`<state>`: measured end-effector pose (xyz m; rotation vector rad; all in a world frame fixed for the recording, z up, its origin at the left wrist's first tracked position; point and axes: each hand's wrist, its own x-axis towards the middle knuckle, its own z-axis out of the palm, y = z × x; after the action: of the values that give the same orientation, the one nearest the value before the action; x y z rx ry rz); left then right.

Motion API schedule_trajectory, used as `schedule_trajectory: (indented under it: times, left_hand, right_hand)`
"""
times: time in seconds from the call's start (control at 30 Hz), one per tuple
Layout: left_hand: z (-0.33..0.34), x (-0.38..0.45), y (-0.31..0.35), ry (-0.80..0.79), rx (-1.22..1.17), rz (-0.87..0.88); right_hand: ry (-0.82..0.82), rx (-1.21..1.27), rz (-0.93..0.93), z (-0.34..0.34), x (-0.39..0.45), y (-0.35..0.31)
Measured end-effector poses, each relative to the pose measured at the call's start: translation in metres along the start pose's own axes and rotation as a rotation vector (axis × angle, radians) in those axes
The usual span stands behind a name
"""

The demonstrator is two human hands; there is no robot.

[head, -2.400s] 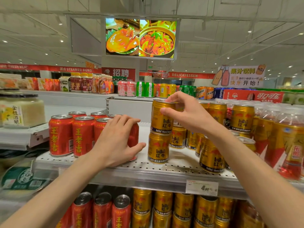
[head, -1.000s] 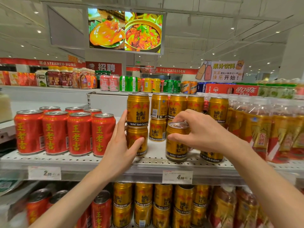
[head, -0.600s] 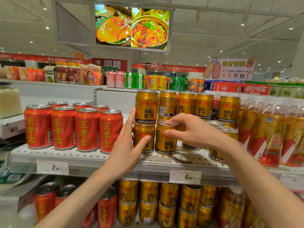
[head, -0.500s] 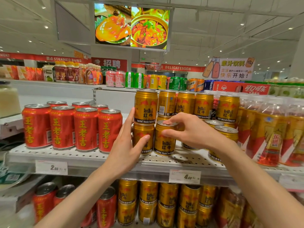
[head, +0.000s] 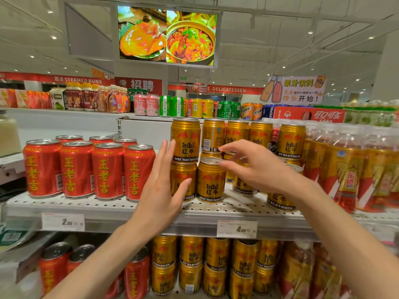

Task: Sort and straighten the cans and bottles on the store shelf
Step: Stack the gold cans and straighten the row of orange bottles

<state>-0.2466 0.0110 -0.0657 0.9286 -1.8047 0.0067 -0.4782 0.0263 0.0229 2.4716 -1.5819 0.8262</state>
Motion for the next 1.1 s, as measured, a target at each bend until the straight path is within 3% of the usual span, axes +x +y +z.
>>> schedule_trajectory:
  times: [0.13,0.27,0.4,0.63,0.8,1.1]
  left_hand:
    - [-0.008,0.005,0.011,0.121,0.172,0.224]
    - [-0.001,0.019,0.030,-0.025,0.278,0.334]
    - [0.012,0.030,0.036,-0.150,0.348,0.279]
    - [0.015,0.033,0.031,-0.163,0.238,0.216]
    - [0.016,0.034,0.032,-0.161,0.215,0.190]
    - [0.018,0.033,0.030,-0.160,0.194,0.197]
  right_hand:
    - [0.075,-0.191,0.070,-0.028,-0.010,0.022]
    - [-0.004,-0.360,0.122,-0.034,-0.010,0.034]
    - [-0.102,-0.395,0.131,-0.027,-0.001,0.036]
    - [-0.168,-0.218,0.140,-0.025,0.009,0.043]
    - [-0.142,-0.022,0.099,-0.032,0.004,0.044]
    - [-0.110,0.107,0.021,-0.029,-0.007,0.037]
